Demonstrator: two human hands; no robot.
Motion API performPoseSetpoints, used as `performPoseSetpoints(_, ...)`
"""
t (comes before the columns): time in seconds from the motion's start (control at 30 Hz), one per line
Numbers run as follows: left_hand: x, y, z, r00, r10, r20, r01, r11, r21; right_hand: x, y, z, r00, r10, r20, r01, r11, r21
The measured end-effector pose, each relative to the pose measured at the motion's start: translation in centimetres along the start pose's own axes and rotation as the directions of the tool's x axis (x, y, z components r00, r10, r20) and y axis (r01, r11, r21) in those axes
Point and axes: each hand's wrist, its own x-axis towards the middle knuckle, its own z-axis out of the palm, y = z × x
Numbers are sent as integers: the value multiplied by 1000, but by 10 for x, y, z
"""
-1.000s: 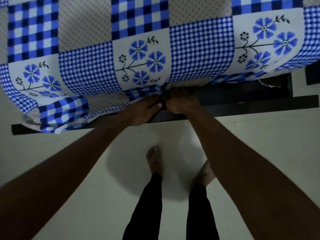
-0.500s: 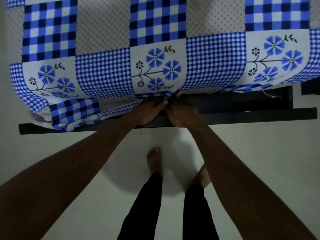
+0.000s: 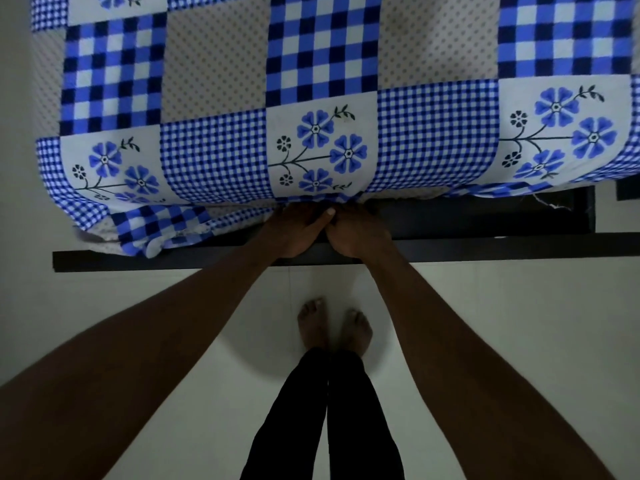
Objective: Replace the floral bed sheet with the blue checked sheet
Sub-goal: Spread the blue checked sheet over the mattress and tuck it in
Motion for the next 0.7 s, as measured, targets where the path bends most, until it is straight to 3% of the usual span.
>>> performPoseSetpoints(0.13, -2, -1, -3, 998, 48, -28, -50, 998, -47, -19, -6, 19, 953, -180, -245, 186, 982, 2)
performPoseSetpoints(0.2, -9, 2, -4, 982, 108, -154, -116, 992, -43, -12, -12, 20, 960, -239, -146, 240, 971, -10)
performPoseSetpoints(0.3, -27, 2, -1, 953, 140, -270, -146, 989, 0, 12, -18, 6, 981, -69, 183, 73, 997, -18)
performPoseSetpoints(0.4, -42, -19, 6, 950, -2, -311, 30, 996, 85, 26, -22, 8, 980, -70, 185, 84, 994, -69)
performPoseSetpoints(0.47, -37, -31, 0, 965, -112, -238, 157, 971, 180, 27, -21, 11, 985, -92, 149, 103, 992, -73)
performPoseSetpoints(0.53, -24, -36, -12, 976, -201, -83, 209, 973, 96, 28, -16, 16, 989, -136, 53, 139, 989, -56)
performPoseSetpoints(0.63, -13, -45, -25, 974, -206, 93, 198, 976, 91, 22, -17, 24, 984, -179, 1, 179, 983, -31)
performPoseSetpoints(0.7, -15, -56, -26, 979, -173, 111, 167, 984, 62, 16, -22, 28, 975, -223, 12, 223, 974, -38)
